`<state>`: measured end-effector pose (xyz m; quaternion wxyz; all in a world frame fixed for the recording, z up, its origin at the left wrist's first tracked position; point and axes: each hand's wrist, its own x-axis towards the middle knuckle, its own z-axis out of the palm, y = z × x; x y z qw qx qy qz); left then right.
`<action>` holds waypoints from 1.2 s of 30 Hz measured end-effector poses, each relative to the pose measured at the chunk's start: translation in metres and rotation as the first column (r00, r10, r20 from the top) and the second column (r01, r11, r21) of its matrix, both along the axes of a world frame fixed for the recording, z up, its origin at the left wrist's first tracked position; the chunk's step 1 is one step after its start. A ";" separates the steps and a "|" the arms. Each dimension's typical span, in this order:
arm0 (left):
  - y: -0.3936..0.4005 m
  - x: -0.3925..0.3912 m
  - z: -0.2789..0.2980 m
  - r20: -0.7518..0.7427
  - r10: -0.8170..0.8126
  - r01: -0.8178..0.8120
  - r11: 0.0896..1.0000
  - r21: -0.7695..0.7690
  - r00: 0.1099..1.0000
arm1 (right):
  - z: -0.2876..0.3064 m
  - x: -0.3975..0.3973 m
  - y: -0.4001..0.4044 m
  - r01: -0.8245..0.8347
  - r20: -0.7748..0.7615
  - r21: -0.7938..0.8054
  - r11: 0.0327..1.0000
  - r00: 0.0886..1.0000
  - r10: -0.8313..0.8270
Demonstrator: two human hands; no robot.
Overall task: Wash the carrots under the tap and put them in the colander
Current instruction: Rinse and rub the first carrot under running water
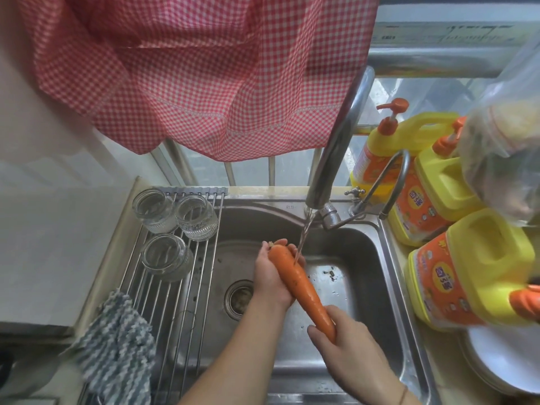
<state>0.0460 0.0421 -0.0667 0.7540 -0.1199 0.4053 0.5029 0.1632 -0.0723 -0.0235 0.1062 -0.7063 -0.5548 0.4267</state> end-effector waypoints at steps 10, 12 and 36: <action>0.006 0.009 0.010 -0.208 0.000 0.020 0.995 0.094 0.978 | 0.003 0.006 0.025 0.108 -0.279 -0.079 0.991 0.952 -0.126; 0.002 0.015 0.015 -0.310 -0.018 0.071 0.984 0.161 0.950 | 0.005 0.001 0.027 0.156 -0.326 -0.150 0.976 0.924 -0.198; -0.033 0.020 0.004 -0.471 -0.246 0.280 0.960 0.002 0.847 | 0.000 -0.023 -0.005 -0.045 0.197 0.022 0.999 0.980 0.039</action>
